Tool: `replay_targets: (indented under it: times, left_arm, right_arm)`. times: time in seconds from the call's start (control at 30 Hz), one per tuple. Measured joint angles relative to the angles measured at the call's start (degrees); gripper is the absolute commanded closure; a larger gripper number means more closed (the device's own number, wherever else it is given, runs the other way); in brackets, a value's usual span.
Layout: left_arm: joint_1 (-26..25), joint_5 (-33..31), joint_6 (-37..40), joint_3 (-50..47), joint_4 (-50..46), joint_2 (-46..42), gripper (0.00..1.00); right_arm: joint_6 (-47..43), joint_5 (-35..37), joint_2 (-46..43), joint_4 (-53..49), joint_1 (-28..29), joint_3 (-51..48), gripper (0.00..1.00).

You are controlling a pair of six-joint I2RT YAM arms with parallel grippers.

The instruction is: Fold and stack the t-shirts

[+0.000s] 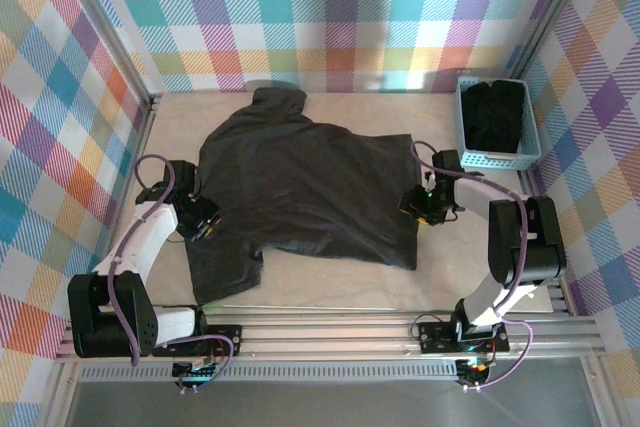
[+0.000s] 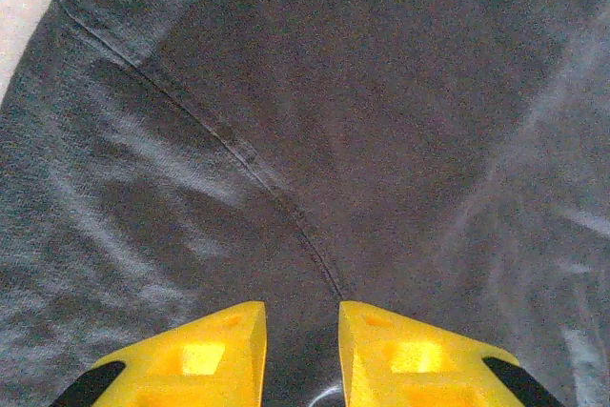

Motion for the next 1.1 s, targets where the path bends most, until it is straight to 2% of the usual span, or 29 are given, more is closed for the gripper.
replay_targets:
  times: [0.5,0.8,1.1]
  left_arm:
    - [0.0,0.0,0.0,0.0,0.0,0.0,0.73]
    - [0.0,0.1,0.0,0.0,0.0,0.0,0.73]
    - [0.0,0.1,0.0,0.0,0.0,0.0,0.73]
  right_arm:
    - [0.3,-1.9,2.2,0.7,0.0,2.2,0.51]
    - [1.1,-2.1,-1.5,-0.7,0.4,0.2,0.51]
    - [1.8,-1.9,-1.6,-0.7,1.0,0.2,0.50]
